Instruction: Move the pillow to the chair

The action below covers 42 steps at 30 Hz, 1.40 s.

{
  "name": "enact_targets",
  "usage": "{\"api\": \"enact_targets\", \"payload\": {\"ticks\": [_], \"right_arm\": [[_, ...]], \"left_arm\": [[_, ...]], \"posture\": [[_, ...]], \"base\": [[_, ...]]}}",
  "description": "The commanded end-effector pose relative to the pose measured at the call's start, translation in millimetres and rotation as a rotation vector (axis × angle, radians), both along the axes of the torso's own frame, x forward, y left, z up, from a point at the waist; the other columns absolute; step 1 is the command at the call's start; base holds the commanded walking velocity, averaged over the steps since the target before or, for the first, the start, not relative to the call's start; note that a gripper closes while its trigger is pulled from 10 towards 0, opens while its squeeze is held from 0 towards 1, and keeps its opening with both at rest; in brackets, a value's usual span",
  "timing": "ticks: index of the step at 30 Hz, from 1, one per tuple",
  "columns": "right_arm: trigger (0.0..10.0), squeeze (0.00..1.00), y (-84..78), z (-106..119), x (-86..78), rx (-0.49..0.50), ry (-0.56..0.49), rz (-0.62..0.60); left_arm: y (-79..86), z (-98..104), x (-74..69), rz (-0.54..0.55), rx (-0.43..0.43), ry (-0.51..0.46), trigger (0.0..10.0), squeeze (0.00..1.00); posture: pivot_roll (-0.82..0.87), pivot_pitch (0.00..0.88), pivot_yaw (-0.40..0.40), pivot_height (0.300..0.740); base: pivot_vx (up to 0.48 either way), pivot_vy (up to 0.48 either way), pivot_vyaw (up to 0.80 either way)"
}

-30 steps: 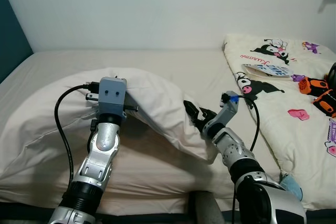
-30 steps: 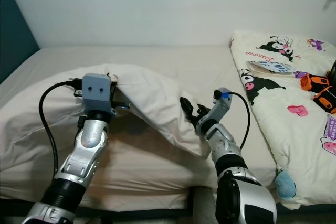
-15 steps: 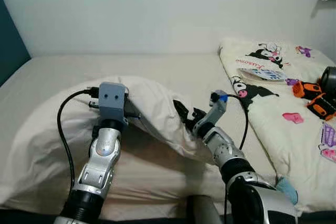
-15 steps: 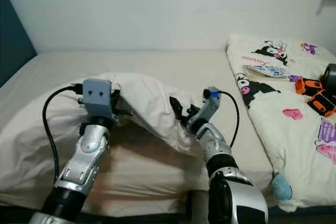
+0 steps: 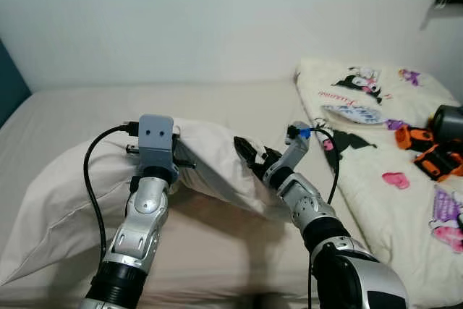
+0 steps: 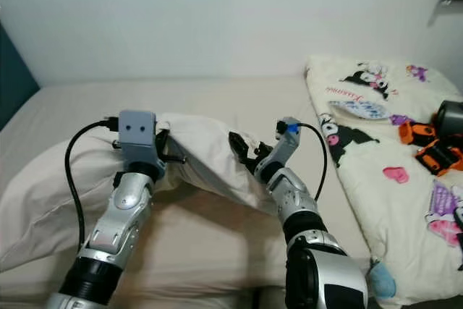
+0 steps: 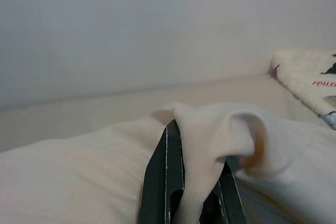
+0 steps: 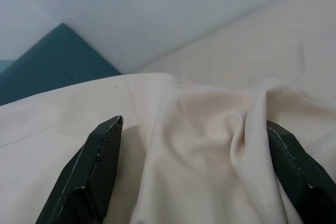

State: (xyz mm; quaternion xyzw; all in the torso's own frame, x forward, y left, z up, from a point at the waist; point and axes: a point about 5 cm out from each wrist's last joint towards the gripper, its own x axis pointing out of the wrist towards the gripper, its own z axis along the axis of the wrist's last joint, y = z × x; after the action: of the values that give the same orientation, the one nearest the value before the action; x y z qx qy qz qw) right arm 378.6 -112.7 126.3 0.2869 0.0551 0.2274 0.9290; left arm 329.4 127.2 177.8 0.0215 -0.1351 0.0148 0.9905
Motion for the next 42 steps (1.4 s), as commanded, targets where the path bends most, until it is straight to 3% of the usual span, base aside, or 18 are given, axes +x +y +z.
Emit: {"api": "enact_targets", "payload": {"ticks": [1, 16, 25, 32, 42], "right_arm": [[10.0, 0.00, 5.6, -2.2, -1.8, 0.013, 0.011, 0.027], [10.0, 0.00, 6.7, -2.7, -2.5, -0.001, 0.006, 0.034], [10.0, 0.00, 3.3, -5.0, -5.1, -0.052, -0.039, 0.015], [10.0, 0.00, 10.6, -0.1, -6.0, -0.072, -0.084, 0.070], [10.0, 0.00, 13.7, 0.2, -7.7, -0.060, -0.099, 0.089]], "left_arm": [[-3.5, 27.9, -2.6, -0.009, -0.019, -0.133, 10.0, 0.00], [0.6, 22.6, -2.4, 0.011, 0.005, -0.108, 10.0, 0.00], [13.0, 31.4, -4.2, 0.088, 0.033, -0.149, 10.0, 0.00], [22.3, 30.6, -4.3, 0.132, 0.042, -0.141, 10.0, 0.00], [20.8, 22.8, -3.8, 0.136, 0.012, -0.093, 10.0, 0.00]], "posture": [[-0.11, 0.000, -0.004, 0.679], [-0.11, 0.000, 0.001, 0.739], [-0.10, 0.000, 0.000, 0.740], [-0.09, 0.000, -0.006, 0.740], [-0.09, 0.000, -0.006, 0.740]], "base": [[0.000, 0.000, 0.00], [0.000, 0.000, 0.00], [0.000, 0.000, 0.00], [0.000, 0.000, 0.79], [0.000, 0.000, 0.79]]}}
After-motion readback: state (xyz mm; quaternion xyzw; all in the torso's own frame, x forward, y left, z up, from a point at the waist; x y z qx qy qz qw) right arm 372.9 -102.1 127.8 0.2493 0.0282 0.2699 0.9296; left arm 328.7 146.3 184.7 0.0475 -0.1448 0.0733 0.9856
